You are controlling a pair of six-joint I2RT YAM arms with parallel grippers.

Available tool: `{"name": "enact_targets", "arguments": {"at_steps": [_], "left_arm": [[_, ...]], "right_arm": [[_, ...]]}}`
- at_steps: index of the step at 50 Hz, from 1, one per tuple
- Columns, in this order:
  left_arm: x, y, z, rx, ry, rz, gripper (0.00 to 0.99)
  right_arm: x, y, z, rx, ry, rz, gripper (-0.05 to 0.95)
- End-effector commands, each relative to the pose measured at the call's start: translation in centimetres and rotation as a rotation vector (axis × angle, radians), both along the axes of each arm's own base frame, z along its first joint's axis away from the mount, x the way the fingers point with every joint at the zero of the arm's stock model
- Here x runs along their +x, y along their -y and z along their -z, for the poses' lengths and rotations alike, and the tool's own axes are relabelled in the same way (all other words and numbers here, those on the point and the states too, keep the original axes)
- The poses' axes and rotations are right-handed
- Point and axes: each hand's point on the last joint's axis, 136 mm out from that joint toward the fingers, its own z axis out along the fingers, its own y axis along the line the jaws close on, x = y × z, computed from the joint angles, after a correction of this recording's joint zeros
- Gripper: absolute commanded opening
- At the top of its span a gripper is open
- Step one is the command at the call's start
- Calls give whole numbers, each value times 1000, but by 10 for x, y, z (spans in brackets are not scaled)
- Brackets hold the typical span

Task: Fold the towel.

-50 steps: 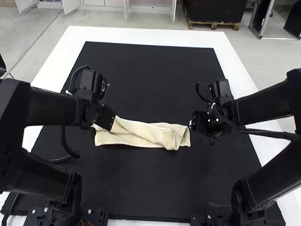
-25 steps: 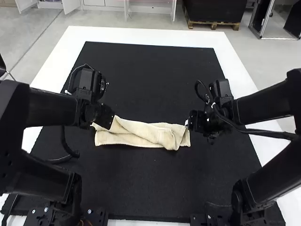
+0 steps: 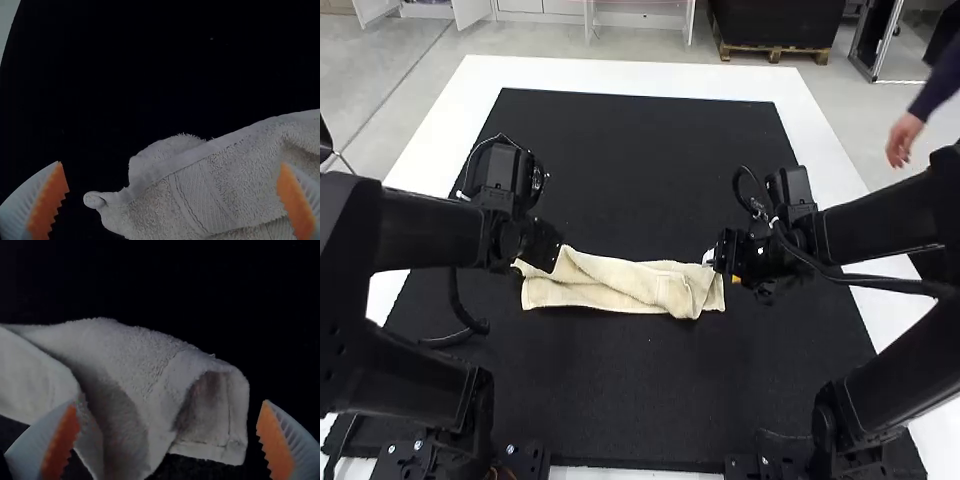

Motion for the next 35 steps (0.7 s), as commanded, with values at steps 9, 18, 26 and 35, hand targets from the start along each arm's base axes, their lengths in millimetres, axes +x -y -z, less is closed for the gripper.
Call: {"name": "enact_targets", "arguments": {"at_steps": [9, 18, 26, 35], "left_arm": [[3, -12, -11, 1, 35, -44, 970], [3, -15, -12, 1, 37, -54, 970], [3, -18, -12, 1, 38, -64, 970], [3, -19, -12, 0, 38, -68, 970]], "right_arm": [[12, -37, -43, 261, 47, -54, 285], [15, -48, -49, 289, 86, -92, -23], [-11, -66, -16, 276, -48, -161, -25], [-23, -80, 2, 249, -111, -203, -25]]}}
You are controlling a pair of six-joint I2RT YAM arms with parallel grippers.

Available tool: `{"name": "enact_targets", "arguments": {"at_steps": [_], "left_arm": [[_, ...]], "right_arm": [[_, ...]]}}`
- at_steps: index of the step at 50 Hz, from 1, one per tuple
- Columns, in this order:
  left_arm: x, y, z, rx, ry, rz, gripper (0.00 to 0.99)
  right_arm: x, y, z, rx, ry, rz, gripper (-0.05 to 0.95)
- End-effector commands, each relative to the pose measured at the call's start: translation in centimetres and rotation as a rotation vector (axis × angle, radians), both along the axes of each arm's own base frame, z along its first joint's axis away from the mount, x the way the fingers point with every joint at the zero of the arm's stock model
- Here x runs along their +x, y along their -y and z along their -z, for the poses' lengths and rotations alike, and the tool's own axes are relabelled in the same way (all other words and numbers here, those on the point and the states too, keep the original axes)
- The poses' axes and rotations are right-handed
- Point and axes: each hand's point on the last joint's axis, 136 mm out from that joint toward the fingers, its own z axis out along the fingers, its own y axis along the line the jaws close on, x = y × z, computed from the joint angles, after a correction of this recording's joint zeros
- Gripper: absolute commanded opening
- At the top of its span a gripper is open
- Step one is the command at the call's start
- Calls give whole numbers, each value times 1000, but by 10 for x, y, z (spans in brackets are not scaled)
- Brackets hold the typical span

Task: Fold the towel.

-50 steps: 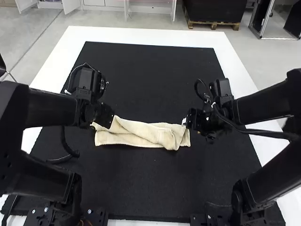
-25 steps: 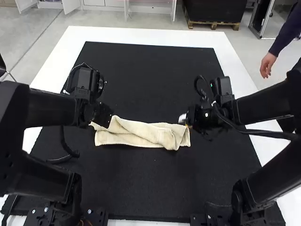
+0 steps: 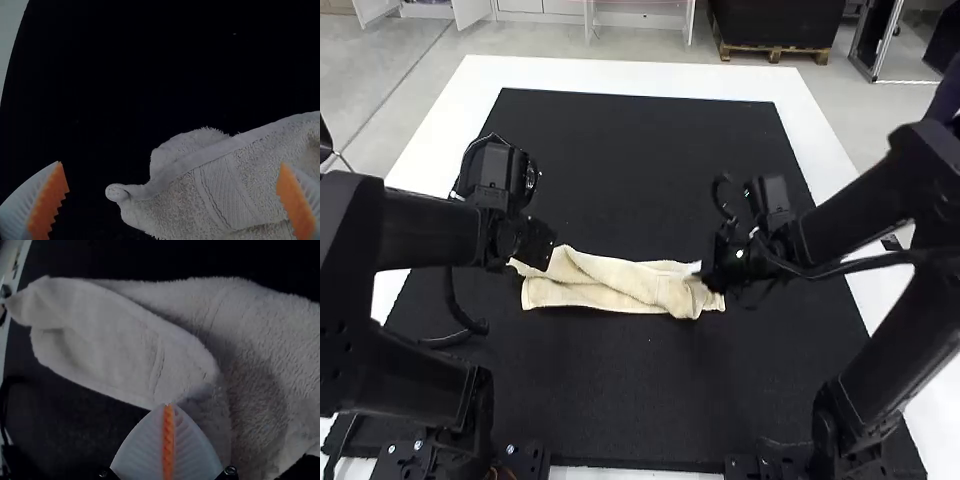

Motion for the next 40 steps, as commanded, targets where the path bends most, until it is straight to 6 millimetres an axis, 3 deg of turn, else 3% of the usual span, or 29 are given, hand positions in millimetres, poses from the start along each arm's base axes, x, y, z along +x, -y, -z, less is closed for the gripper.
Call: {"name": "enact_targets", "arguments": {"at_steps": [1, 17, 29, 36, 40], "left_arm": [[3, -5, -13, -2, 40, -23, 970], [3, -10, -13, -2, 42, -37, 970], [3, -10, -13, -2, 40, -37, 970], [3, -9, -13, -2, 40, -36, 951], [3, -10, -12, -2, 39, -37, 951]], "right_arm": [[-2, -10, 0, 10, -14, -31, -25], [19, 4, 22, -94, 14, 21, -25], [48, 0, -4, -37, 72, 35, -25], [35, -2, -2, -40, 36, -21, -21], [34, 6, 5, -92, 40, -2, -23]]}}
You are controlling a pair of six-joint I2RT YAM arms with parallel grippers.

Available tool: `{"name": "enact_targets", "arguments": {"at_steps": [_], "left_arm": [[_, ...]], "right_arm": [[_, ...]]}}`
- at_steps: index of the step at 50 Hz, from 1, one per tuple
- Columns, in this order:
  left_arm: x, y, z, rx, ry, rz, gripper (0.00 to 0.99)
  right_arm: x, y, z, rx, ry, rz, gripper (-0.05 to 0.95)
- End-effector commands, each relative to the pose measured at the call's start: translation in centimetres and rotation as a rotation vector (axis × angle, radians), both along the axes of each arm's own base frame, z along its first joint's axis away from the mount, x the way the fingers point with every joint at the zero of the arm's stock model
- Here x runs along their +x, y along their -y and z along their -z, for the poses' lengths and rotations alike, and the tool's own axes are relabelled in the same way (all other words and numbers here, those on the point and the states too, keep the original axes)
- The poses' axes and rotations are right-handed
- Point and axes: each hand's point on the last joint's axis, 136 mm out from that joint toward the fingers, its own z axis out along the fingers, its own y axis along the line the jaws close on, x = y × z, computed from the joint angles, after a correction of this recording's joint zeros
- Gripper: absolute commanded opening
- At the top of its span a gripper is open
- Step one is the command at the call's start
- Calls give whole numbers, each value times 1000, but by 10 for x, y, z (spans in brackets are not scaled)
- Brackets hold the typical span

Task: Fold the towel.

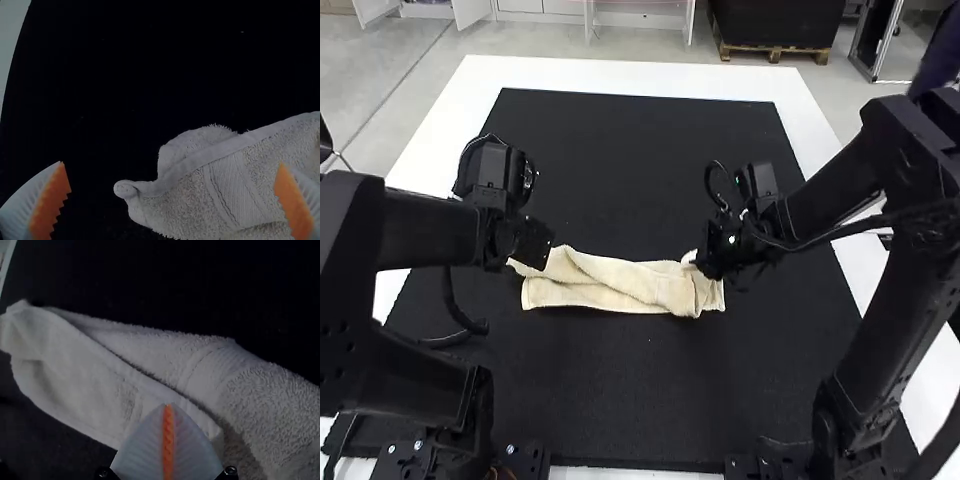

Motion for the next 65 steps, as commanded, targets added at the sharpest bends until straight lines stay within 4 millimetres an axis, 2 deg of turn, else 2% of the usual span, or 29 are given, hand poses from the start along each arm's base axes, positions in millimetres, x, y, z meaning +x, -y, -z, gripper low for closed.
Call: {"name": "enact_targets", "arguments": {"at_steps": [1, 9, 14, 28, 35, 39, 42, 46, 49, 56, 58, 65], "left_arm": [[3, -4, -13, -3, 40, -19, 951], [3, -4, -13, -3, 42, -19, 951], [3, -4, -13, -3, 42, -19, 952], [4, -4, -13, -4, 42, -18, 952], [4, -3, -13, -4, 41, -16, 961], [4, -3, -13, -4, 41, -15, 961], [4, -3, -13, -4, 41, -15, 961], [4, -2, -13, -6, 41, -12, 961], [4, -2, -13, -7, 41, -11, 961], [3, -1, -12, -9, 39, -7, 961], [3, -2, -12, -9, 38, -9, 961], [4, -1, -12, -10, 39, -6, 961]], "right_arm": [[2, 8, 0, -42, 38, 1, -23], [-11, 18, 28, -104, -26, 13, -23], [-28, 21, 40, -129, -87, -23, -23], [-70, 12, 49, -155, -205, -147, -21], [-72, 9, 48, -153, -203, -165, -5], [-65, 11, 48, -162, -182, -147, 136], [-42, 21, 49, -228, -91, -86, 352], [-19, 27, 45, -253, -13, -29, 434], [-4, 33, 41, -259, 32, 9, 625], [17, 42, 34, -282, 110, 59, 654], [21, 48, 35, -314, 133, 68, 684], [42, 73, 28, -401, 200, 149, 687]]}}
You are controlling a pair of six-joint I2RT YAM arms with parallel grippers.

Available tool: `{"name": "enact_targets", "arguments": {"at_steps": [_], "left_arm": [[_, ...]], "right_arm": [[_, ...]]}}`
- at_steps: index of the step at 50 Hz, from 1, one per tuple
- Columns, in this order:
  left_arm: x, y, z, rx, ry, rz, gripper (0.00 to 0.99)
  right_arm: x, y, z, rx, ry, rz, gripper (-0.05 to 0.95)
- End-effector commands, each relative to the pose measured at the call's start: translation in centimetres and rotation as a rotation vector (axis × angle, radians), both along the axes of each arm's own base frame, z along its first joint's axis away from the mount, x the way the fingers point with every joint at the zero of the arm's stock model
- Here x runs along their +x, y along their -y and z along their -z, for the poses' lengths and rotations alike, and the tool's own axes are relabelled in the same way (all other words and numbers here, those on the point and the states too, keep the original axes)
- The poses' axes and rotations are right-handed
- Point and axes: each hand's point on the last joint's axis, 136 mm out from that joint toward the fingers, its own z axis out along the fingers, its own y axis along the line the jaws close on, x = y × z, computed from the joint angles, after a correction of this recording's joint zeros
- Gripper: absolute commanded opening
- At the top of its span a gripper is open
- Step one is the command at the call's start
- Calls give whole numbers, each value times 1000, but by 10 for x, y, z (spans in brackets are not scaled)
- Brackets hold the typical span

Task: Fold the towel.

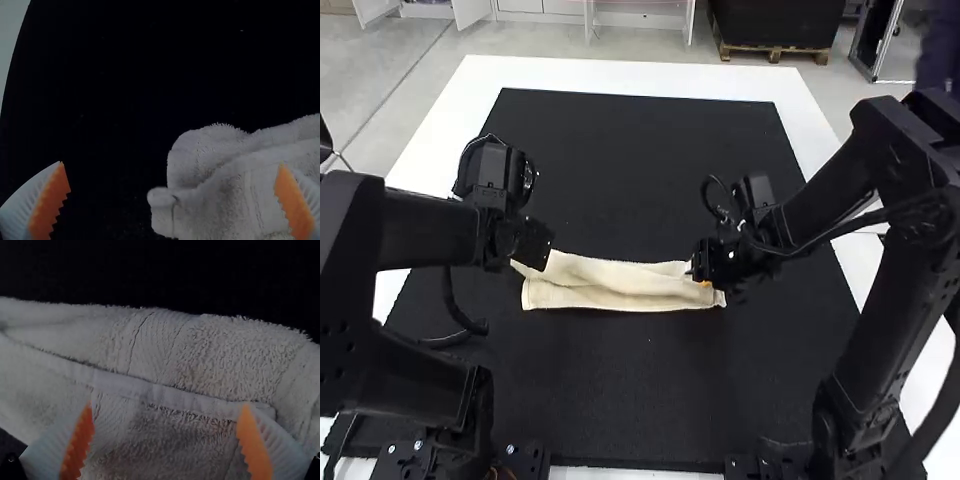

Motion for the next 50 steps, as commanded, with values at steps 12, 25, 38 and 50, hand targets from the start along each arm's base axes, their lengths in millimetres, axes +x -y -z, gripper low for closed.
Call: {"name": "enact_targets", "arguments": {"at_steps": [12, 25, 38, 50], "left_arm": [[4, -1, -13, -11, 45, -7, 961], [4, -1, -13, -15, 48, -7, 961], [4, -1, -12, -16, 48, -6, 961], [5, 2, -7, 13, 73, 33, 961]], "right_arm": [[47, 59, -19, -140, 119, 187, 687], [31, 53, -15, -160, 68, 149, 802], [37, 46, -26, -136, 93, 146, 803], [50, 41, -48, -116, 150, 146, 798]]}}
